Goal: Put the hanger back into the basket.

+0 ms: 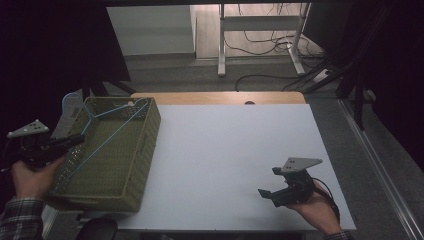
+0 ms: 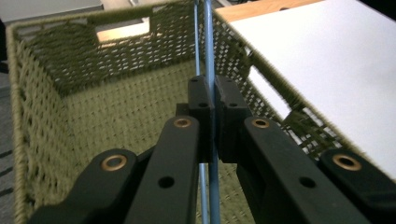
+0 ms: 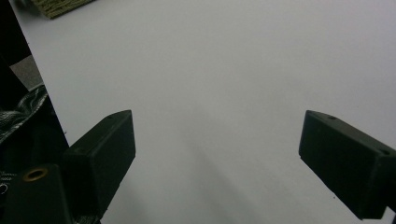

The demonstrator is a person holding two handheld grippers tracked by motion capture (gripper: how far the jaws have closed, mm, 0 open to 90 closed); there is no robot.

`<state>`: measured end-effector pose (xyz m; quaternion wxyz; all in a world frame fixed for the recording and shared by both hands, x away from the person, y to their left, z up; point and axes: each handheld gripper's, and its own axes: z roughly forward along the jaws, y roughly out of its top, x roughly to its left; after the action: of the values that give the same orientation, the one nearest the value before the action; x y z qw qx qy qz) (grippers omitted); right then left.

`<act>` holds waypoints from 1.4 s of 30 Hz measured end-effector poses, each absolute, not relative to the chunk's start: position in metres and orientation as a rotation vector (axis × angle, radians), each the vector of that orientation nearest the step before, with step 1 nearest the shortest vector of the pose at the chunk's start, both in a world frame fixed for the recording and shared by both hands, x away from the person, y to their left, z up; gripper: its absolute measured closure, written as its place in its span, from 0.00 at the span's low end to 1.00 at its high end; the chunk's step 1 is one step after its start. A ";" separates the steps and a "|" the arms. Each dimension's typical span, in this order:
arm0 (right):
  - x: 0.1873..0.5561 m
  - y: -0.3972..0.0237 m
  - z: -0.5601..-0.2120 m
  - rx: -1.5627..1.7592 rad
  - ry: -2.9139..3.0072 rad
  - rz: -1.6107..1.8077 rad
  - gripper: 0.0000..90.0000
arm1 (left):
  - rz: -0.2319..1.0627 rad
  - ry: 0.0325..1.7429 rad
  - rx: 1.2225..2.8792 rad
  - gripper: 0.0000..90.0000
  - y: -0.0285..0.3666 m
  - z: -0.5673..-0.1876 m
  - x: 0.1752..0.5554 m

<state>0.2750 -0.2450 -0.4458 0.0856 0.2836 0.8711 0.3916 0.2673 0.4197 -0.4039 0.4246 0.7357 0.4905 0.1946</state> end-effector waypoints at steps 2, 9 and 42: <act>0.275 -0.245 -0.446 0.843 2.599 1.166 0.12 | 0.484 1.232 1.842 0.97 0.421 -0.410 0.269; 0.275 -0.244 -0.447 0.840 2.606 1.156 0.12 | 0.434 1.248 1.860 0.97 0.422 -0.433 0.279; 0.246 -0.251 -0.450 0.932 2.513 1.147 0.03 | 0.404 1.130 1.827 0.07 0.342 -0.409 0.242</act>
<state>0.2459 -0.2507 -0.4504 0.1129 0.3175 0.8566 0.3908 0.2420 0.3417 -0.4087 0.4597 0.7422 0.4592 0.1643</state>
